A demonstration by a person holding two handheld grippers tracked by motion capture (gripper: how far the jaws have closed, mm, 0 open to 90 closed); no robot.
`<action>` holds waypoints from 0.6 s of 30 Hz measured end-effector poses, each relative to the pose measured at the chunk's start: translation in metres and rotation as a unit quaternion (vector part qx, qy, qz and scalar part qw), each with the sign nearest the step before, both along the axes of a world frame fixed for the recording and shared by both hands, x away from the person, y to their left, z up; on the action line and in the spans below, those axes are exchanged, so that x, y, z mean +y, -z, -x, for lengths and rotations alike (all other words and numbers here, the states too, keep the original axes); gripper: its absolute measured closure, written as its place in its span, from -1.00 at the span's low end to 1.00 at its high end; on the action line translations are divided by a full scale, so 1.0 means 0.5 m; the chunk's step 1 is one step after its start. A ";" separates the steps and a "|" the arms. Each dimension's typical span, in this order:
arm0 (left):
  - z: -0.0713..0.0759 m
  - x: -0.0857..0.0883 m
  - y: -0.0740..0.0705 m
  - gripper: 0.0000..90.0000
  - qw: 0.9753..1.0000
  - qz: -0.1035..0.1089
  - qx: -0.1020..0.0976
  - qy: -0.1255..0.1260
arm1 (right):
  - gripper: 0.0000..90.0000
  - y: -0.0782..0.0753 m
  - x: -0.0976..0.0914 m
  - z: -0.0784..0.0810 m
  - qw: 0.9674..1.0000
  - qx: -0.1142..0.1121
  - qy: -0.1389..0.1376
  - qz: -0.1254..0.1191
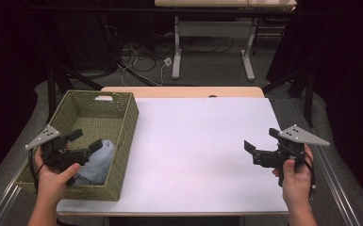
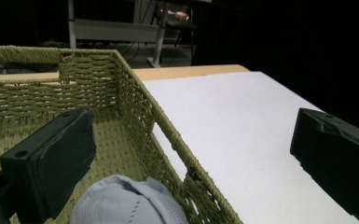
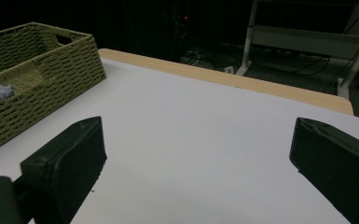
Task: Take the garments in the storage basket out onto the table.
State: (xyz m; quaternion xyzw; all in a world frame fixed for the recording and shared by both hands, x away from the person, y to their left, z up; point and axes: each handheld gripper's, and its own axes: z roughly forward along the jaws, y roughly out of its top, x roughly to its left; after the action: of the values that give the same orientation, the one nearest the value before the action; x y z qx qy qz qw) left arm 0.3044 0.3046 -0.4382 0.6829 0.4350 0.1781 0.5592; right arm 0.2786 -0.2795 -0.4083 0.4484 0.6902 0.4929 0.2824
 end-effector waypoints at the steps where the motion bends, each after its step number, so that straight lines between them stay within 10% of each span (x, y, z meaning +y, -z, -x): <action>1: 0.000 0.000 0.000 -0.99 1.000 0.000 0.000 0.000 | -0.93 0.000 0.000 0.000 1.000 0.000 0.000 0.000; 18: 0.022 0.005 -0.041 -0.99 0.999 -0.021 0.025 0.024 | -0.92 0.016 0.010 -0.007 1.000 0.012 -0.003 0.012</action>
State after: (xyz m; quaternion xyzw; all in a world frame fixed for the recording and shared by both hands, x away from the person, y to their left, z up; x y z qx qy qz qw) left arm 0.2936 0.3074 -0.4179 0.7094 0.4280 0.1567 0.5376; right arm 0.2823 -0.2746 -0.4162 0.4491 0.7005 0.4801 0.2776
